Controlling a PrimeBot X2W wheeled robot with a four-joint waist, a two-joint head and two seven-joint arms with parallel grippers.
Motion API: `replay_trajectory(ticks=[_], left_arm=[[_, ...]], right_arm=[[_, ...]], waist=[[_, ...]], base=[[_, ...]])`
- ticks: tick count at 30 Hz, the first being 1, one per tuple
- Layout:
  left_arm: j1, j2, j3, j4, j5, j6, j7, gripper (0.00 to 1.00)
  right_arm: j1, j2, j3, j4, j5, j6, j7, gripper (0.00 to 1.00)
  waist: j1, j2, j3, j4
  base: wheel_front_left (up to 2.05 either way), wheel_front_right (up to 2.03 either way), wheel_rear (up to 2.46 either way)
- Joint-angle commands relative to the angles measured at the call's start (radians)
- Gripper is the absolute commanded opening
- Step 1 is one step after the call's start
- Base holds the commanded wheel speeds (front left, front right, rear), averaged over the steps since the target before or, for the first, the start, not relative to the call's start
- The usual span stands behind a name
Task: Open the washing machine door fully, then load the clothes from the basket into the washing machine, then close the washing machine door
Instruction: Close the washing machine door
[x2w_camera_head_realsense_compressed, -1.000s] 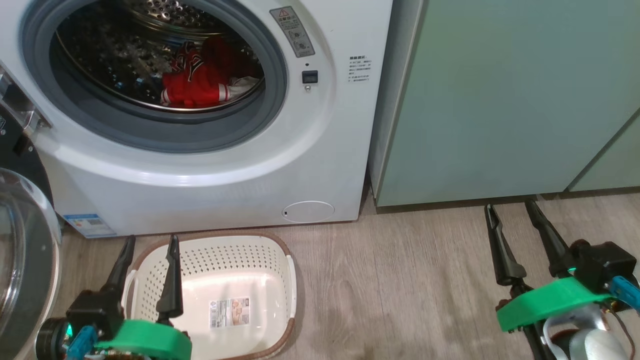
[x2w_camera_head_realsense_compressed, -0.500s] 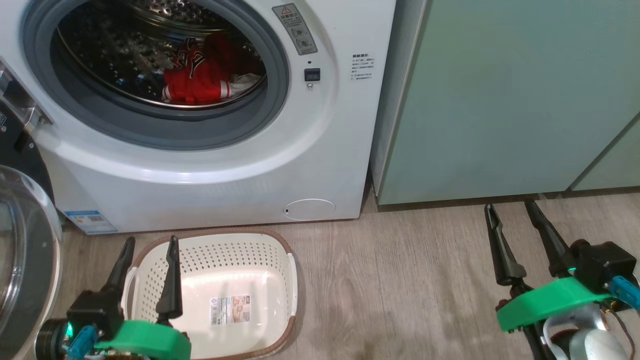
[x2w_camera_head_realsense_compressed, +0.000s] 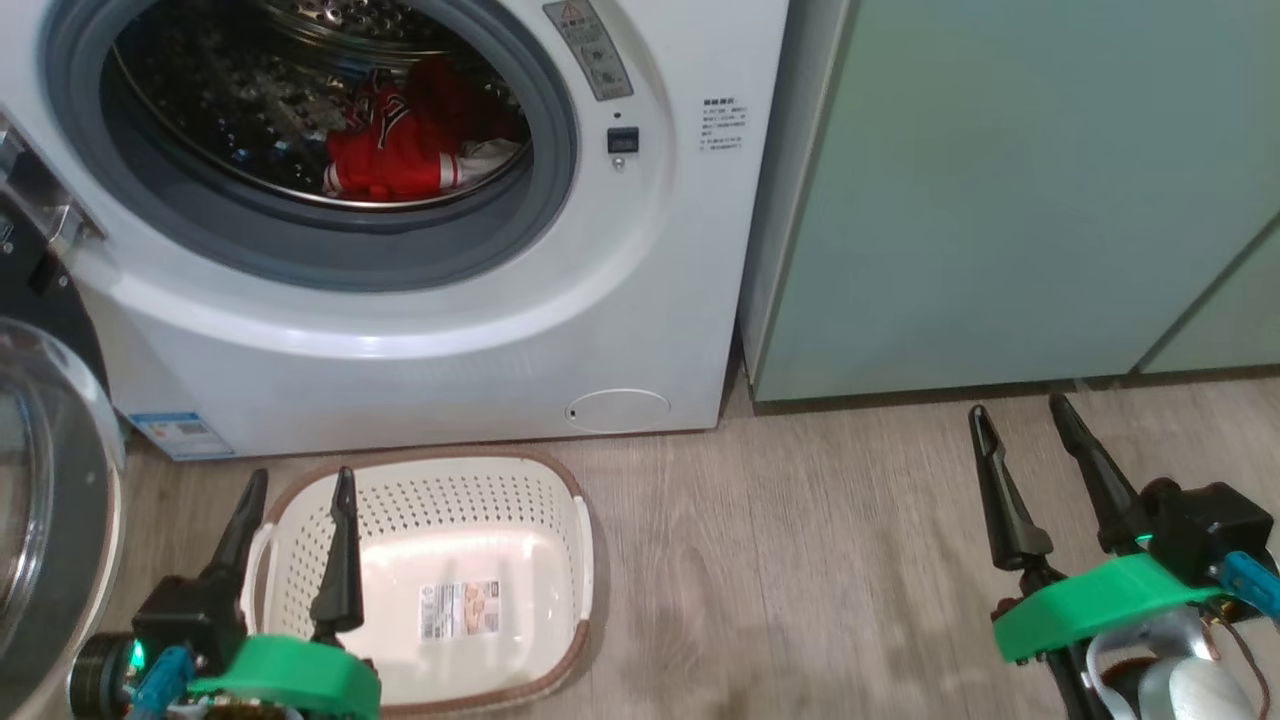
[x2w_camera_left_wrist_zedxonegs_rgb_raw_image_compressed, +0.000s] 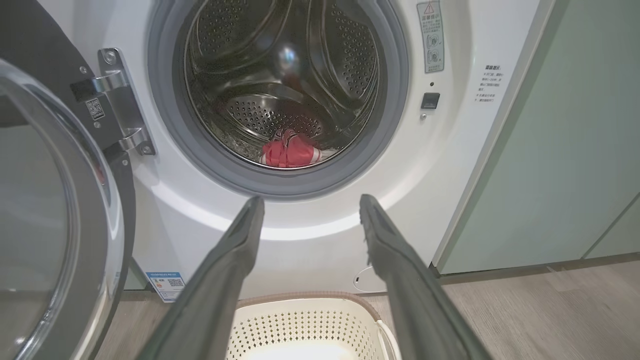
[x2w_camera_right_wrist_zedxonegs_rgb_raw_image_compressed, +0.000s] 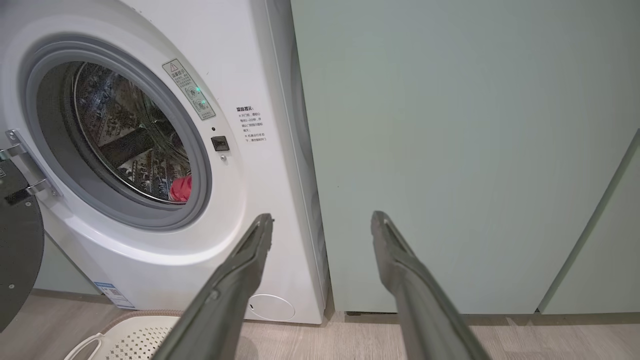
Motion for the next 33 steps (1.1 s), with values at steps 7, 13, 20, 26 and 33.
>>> replay_trajectory(ticks=[7,13,20,26,33], left_arm=[[-0.045,0.025,0.024,-0.037,-0.011,0.001,-0.013,1.0],[-0.045,0.028,0.022,-0.042,-0.012,0.001,-0.016,1.0],[-0.044,0.034,0.019,-0.044,-0.016,0.0,-0.018,1.0],[-0.041,0.037,0.016,-0.045,-0.018,0.002,-0.017,1.0],[-0.042,0.041,0.012,-0.05,-0.02,0.006,-0.015,1.0]], right_arm=[[-0.03,-0.004,0.016,-0.035,0.006,0.0,-0.009,1.0],[-0.031,-0.004,0.015,-0.032,0.01,0.0,-0.01,1.0],[-0.031,-0.004,0.014,-0.026,0.016,0.0,-0.013,1.0],[-0.03,-0.004,0.014,-0.023,0.02,0.0,-0.015,1.0],[-0.028,-0.004,0.016,-0.025,0.024,0.0,-0.018,1.0]], waist=[[-0.0003,0.0,0.003,0.0],[-0.0003,0.0,0.004,0.0],[-0.0003,0.0,0.001,-0.004],[-0.0003,0.0,-0.003,-0.006],[-0.0003,0.0,0.001,-0.007]], base=[[-1.99,1.99,0.0],[-1.56,1.56,0.0],[-0.65,0.65,0.0],[0.0,0.0,0.0],[0.0,0.0,0.0]])
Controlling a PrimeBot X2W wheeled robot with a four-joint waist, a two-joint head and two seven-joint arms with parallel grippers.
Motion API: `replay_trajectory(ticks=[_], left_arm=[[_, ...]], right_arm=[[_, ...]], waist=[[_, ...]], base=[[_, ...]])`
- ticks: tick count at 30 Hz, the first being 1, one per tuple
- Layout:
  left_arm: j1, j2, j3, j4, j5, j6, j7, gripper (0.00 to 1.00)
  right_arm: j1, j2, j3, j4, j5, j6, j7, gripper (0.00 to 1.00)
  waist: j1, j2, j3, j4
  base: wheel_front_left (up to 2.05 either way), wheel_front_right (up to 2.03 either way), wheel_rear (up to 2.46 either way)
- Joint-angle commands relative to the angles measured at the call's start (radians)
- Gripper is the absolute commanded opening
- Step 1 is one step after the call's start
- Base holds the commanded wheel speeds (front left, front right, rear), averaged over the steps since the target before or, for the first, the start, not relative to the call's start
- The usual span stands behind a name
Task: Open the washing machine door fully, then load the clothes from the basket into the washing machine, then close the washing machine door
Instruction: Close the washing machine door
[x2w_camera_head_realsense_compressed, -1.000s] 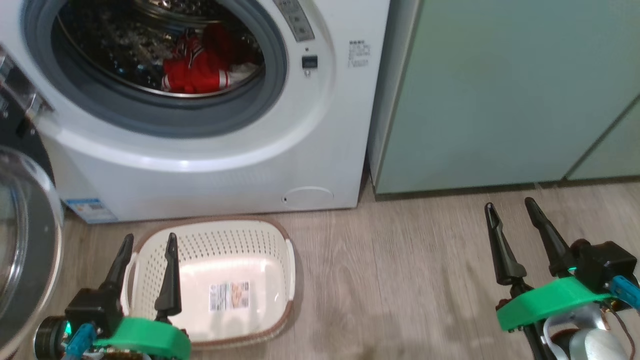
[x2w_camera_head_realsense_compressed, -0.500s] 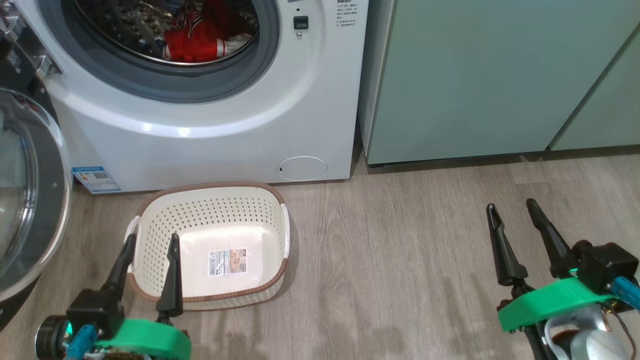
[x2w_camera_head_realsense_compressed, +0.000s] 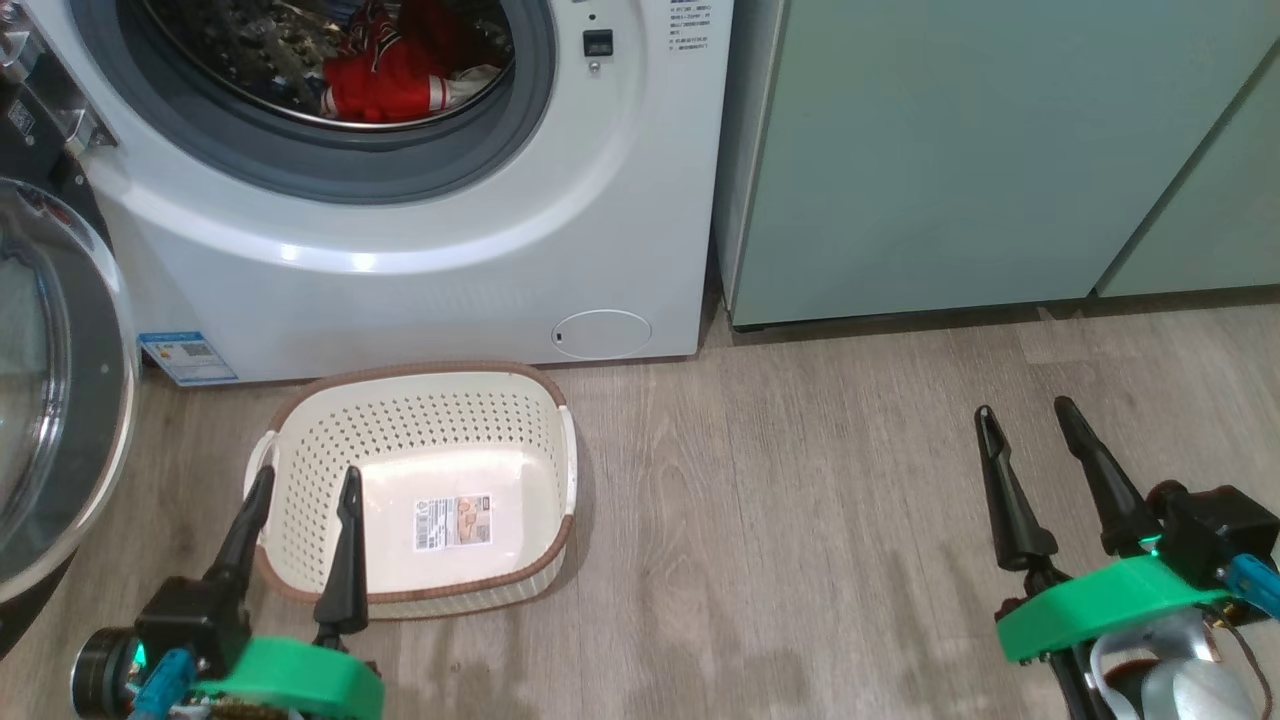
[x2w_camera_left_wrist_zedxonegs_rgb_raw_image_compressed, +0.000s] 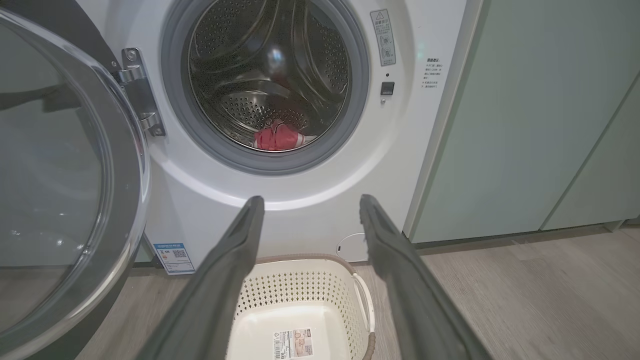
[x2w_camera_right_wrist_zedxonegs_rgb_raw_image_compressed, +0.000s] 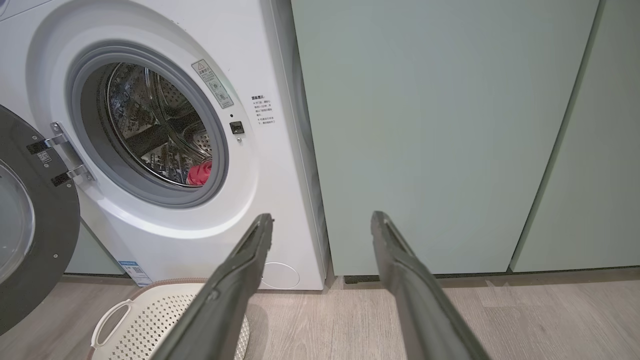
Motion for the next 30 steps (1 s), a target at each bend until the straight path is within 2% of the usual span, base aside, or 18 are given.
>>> replay_trajectory(ticks=[1,20,25,30], left_arm=[[-0.038,0.018,0.035,-0.038,-0.006,0.006,-0.005,1.0],[-0.042,0.023,0.022,-0.044,-0.011,0.017,-0.001,1.0],[-0.06,0.016,0.018,-0.046,-0.011,0.024,-0.004,1.0],[-0.067,0.007,0.02,-0.051,-0.006,0.039,-0.011,1.0]], right_arm=[[-0.029,-0.004,0.021,-0.032,0.005,0.0,-0.01,1.0],[-0.03,-0.004,0.013,-0.018,0.009,0.0,-0.024,1.0],[-0.023,-0.004,0.002,-0.027,0.011,0.0,-0.024,1.0],[-0.031,-0.004,0.008,-0.037,0.012,0.0,-0.022,1.0]], waist=[[0.0,0.0,0.001,0.0],[0.0,0.0,0.0,0.014],[0.0,0.0,0.004,0.069],[0.0,0.0,0.013,0.158]], base=[[0.0,0.0,0.0],[0.0,0.0,0.0],[0.0,0.0,0.0],[0.0,0.0,0.0]])
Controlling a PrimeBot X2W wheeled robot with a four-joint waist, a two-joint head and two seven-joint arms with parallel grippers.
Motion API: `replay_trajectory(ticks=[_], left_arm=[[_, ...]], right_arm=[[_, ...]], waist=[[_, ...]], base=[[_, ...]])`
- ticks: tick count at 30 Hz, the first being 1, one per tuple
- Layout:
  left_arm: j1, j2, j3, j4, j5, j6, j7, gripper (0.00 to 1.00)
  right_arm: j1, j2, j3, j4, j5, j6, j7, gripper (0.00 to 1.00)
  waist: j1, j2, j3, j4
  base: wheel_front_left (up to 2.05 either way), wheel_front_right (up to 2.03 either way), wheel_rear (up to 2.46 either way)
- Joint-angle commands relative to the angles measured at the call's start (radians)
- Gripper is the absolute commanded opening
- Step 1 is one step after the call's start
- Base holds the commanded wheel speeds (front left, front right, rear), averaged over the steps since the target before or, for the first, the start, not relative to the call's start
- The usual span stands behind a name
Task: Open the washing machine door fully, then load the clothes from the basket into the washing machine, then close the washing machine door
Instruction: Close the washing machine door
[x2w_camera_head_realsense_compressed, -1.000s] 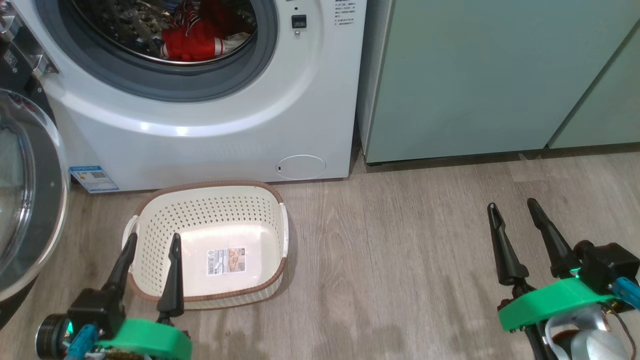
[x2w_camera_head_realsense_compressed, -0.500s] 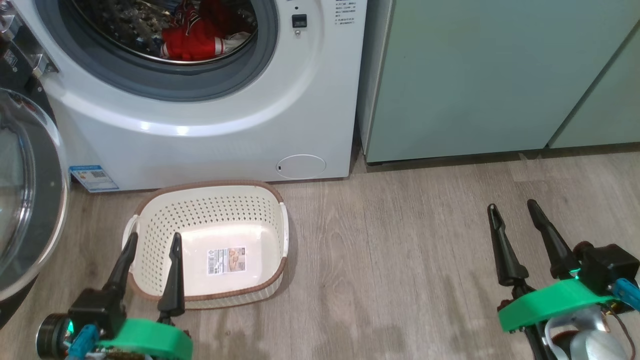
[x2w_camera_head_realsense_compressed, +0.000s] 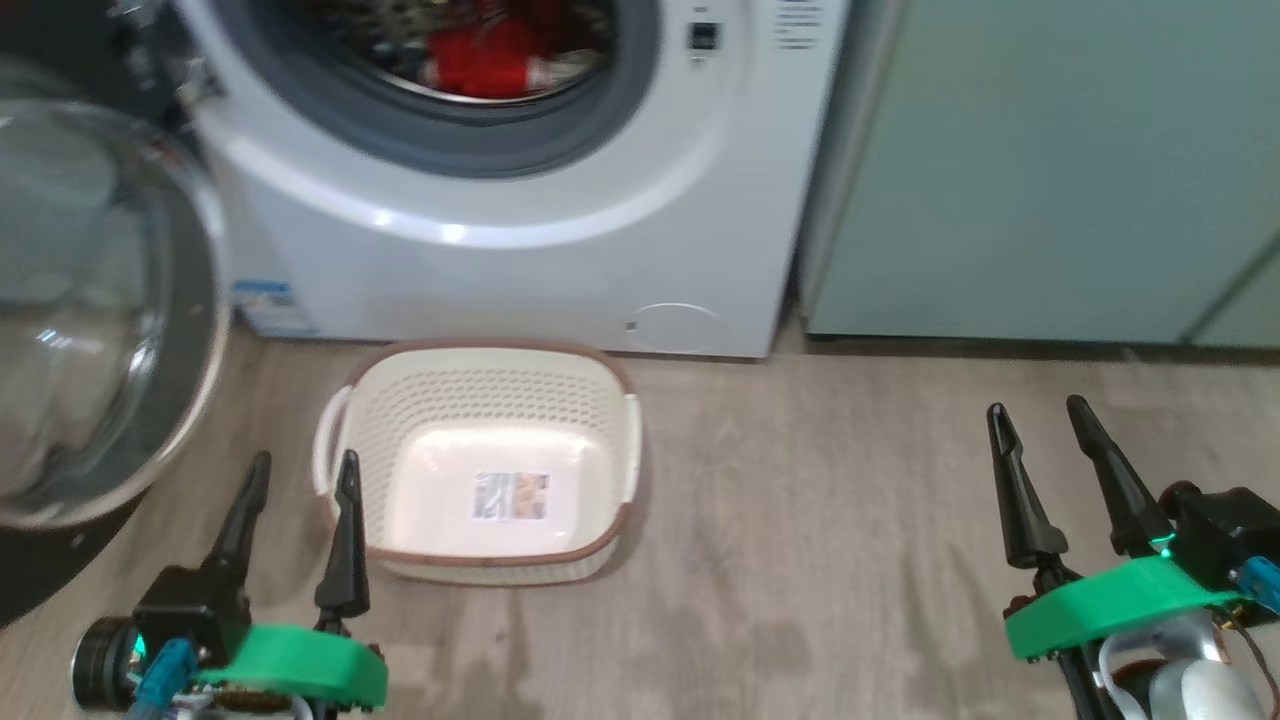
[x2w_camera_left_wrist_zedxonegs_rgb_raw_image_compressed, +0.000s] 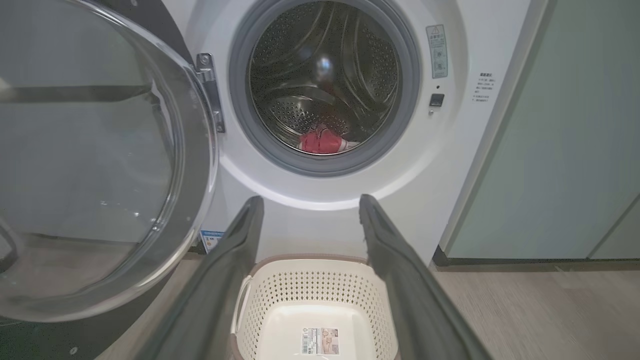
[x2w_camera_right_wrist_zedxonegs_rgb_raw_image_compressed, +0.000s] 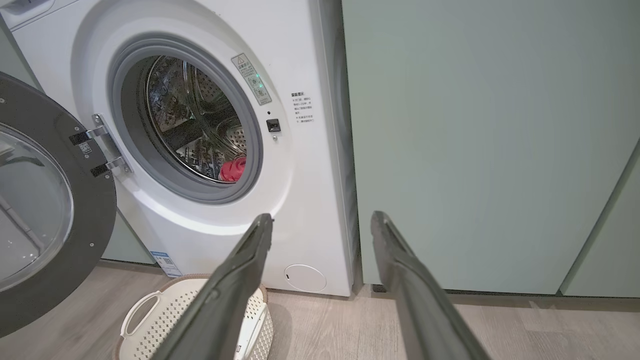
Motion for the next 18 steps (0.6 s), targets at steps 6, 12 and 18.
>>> replay_trajectory(ticks=[6,12,18], left_arm=[[-0.053,-0.011,0.041,-0.041,0.009,0.035,-0.018,1.0],[-0.051,-0.021,0.042,-0.036,0.003,0.042,-0.023,1.0],[-0.037,-0.023,0.048,-0.036,-0.003,0.049,-0.025,1.0]], right_arm=[[-0.035,-0.004,0.03,-0.042,0.002,0.0,-0.008,1.0],[-0.034,-0.004,0.037,-0.042,0.003,0.0,-0.002,1.0],[-0.034,-0.004,0.05,-0.039,0.003,0.0,0.002,1.0]], waist=[[0.0,-0.0001,0.006,0.19],[0.0,-0.0001,0.0,0.318],[0.0,-0.0001,-0.01,0.391]], base=[[0.0,0.0,0.0],[0.0,0.0,0.0],[0.0,0.0,0.0]])
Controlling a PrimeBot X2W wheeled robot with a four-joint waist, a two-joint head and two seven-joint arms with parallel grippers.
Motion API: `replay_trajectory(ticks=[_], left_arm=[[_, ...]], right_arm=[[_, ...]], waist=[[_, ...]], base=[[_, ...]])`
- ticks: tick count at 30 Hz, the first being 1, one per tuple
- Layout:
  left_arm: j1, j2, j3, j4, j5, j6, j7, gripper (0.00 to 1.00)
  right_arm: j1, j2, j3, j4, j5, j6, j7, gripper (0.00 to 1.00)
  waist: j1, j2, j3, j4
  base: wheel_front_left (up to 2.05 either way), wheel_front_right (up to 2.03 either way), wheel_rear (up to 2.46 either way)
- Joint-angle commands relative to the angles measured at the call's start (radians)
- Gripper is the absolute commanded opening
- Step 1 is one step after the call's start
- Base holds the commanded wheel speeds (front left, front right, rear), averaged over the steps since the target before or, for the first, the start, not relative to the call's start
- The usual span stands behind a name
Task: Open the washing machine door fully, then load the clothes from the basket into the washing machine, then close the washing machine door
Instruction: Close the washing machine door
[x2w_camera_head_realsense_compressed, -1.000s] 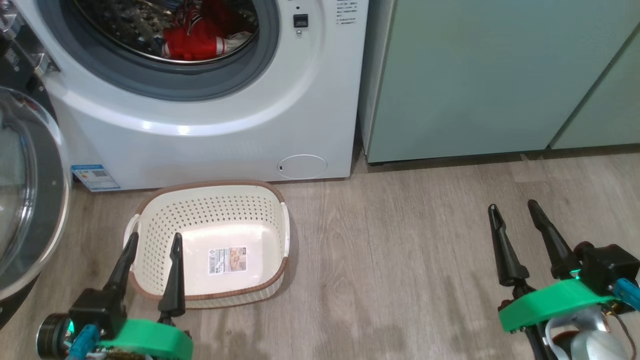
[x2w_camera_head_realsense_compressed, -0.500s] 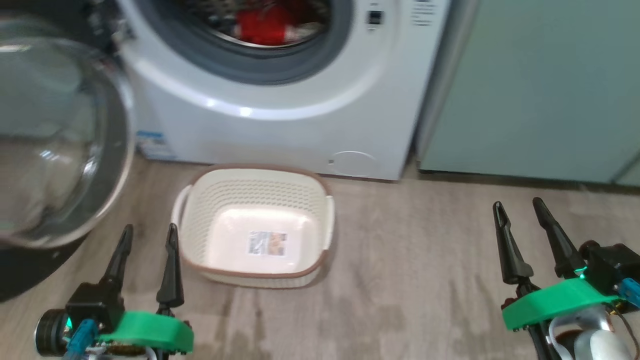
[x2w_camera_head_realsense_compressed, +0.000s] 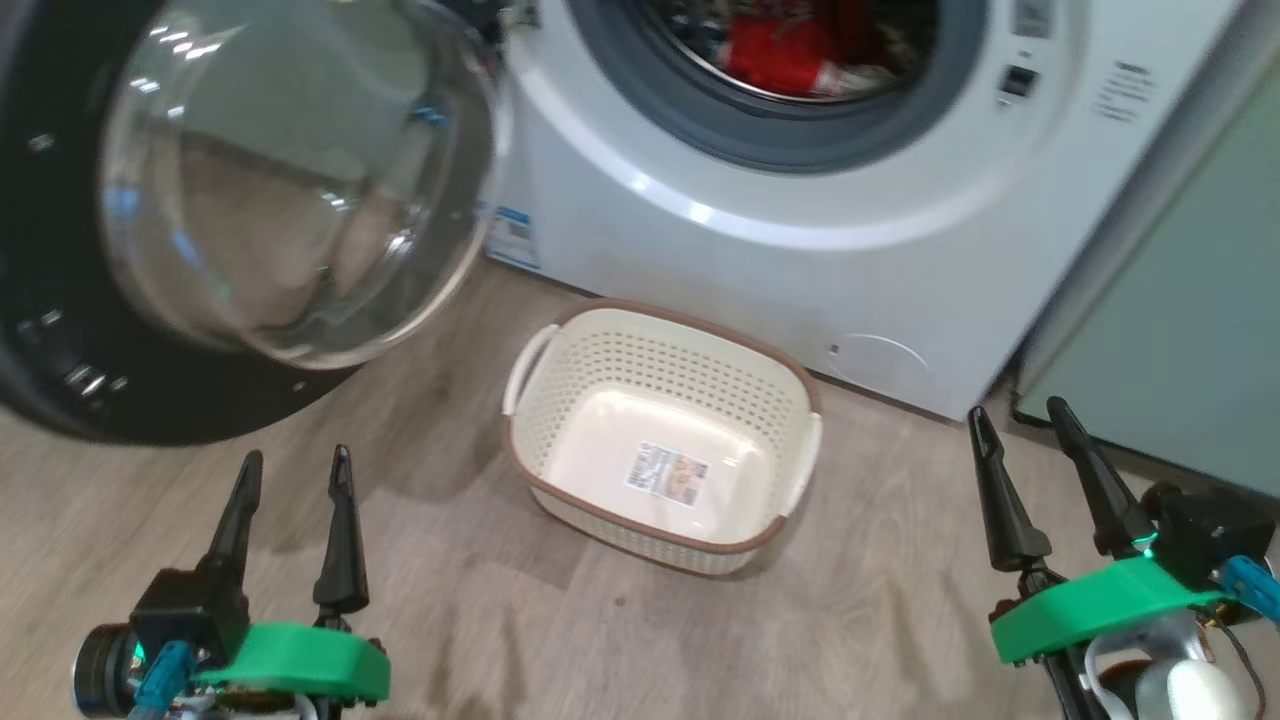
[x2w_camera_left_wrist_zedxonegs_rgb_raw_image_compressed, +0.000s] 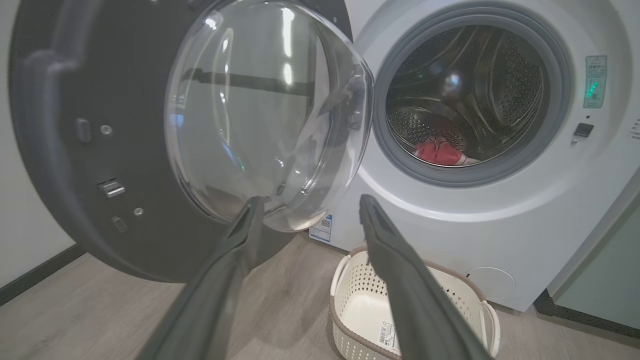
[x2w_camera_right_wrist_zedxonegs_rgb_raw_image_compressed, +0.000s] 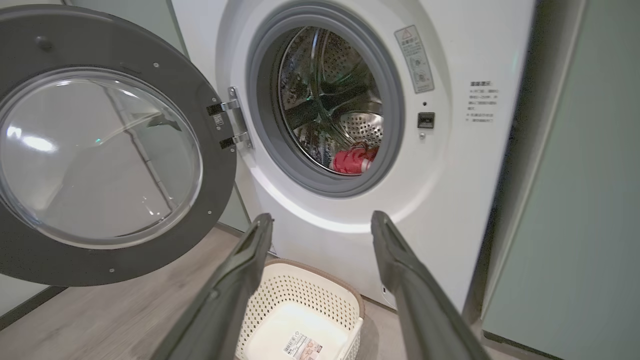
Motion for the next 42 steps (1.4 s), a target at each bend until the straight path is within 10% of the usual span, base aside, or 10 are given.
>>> replay_trajectory(ticks=[1,26,27,42], left_arm=[[-0.031,0.004,0.038,-0.034,-0.004,0.005,-0.011,1.0],[-0.033,0.007,0.038,-0.032,-0.023,0.009,-0.011,1.0],[-0.033,0.006,0.037,-0.03,-0.033,0.004,-0.005,0.0],[-0.04,0.001,0.047,-0.081,-0.099,-0.044,-0.011,0.0]], right_arm=[[-0.033,-0.004,0.023,-0.036,0.003,0.0,0.0,1.0],[-0.04,-0.004,0.037,-0.024,0.007,0.0,-0.003,1.0],[-0.04,-0.004,0.037,-0.024,0.007,0.0,-0.003,1.0],[-0.041,-0.004,0.035,-0.022,0.01,0.0,-0.005,1.0]], waist=[[0.0,0.0,-0.009,0.04],[0.0,0.0,-0.004,0.069],[0.0,0.0,-0.004,0.069],[0.0,0.0,-0.01,0.077]], base=[[0.0,0.0,0.0],[0.0,0.0,0.0],[0.0,0.0,0.0],[0.0,0.0,0.0]])
